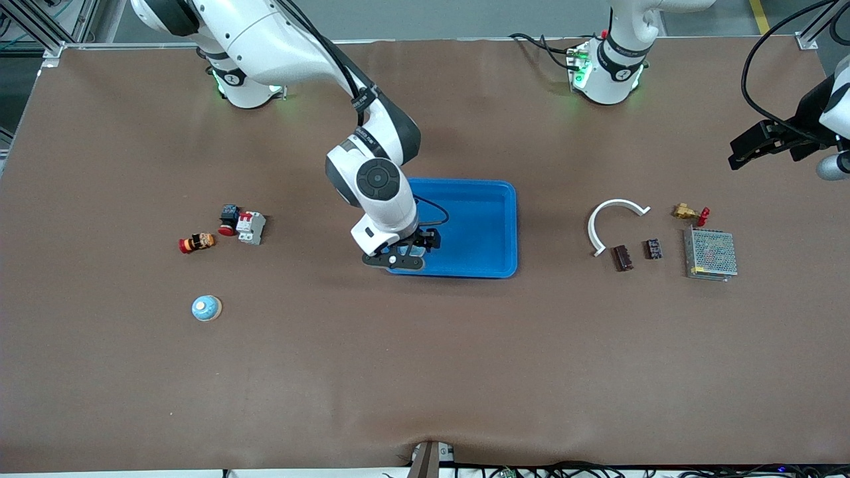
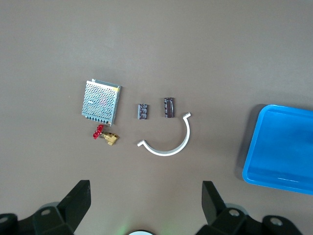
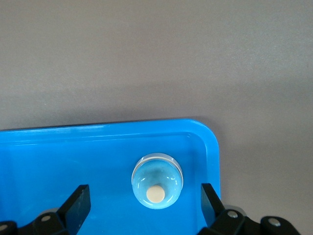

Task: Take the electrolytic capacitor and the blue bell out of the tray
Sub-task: 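Move the right gripper back over the remaining blue bell in the tray, then lower the right gripper and grasp the second blue bell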

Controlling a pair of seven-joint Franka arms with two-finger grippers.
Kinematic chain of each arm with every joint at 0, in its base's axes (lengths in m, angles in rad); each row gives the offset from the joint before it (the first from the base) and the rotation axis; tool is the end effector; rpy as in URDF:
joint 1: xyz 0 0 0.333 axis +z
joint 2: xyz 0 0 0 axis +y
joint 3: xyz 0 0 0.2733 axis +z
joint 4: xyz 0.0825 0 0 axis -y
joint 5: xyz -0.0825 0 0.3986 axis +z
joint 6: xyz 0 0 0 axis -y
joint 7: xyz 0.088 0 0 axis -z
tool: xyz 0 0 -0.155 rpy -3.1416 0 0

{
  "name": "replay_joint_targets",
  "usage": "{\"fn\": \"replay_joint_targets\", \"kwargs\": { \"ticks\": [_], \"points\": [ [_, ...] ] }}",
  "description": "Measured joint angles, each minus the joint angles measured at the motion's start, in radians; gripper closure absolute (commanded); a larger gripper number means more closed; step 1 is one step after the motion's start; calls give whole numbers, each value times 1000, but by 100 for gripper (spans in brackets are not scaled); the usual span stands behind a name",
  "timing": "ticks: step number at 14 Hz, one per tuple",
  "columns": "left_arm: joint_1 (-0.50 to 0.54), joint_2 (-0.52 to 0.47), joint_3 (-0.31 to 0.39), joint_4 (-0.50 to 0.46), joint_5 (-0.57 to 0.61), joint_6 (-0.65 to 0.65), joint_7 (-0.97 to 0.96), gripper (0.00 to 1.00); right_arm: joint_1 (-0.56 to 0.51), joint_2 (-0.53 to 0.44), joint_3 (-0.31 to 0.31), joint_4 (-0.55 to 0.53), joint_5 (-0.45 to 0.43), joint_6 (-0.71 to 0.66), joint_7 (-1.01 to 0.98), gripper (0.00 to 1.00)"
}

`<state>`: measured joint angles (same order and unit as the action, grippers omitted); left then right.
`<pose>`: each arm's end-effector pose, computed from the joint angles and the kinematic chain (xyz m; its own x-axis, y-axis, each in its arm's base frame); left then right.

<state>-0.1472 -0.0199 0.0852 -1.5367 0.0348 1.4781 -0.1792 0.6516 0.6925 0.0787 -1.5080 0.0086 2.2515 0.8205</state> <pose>0.5519 -0.0282 0.5535 0.9923 0.1200 -0.0322 0.1187 -0.9921 -0.0394 0.5278 0.4671 0.1736 0.9934 -0.1143 -0.0062 -0.1145 -0.9904 -0.0771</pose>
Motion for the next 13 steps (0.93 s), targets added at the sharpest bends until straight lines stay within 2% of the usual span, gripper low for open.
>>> {"fn": "replay_joint_targets", "kwargs": {
  "ticks": [5,13],
  "points": [
    [0,-3,0,1,0,0,0,0,4,9,-1,-81,-12,118,0,0],
    [0,-3,0,1,0,0,0,0,14,42,-1,-85,-14,156,0,0]
  ]
}}
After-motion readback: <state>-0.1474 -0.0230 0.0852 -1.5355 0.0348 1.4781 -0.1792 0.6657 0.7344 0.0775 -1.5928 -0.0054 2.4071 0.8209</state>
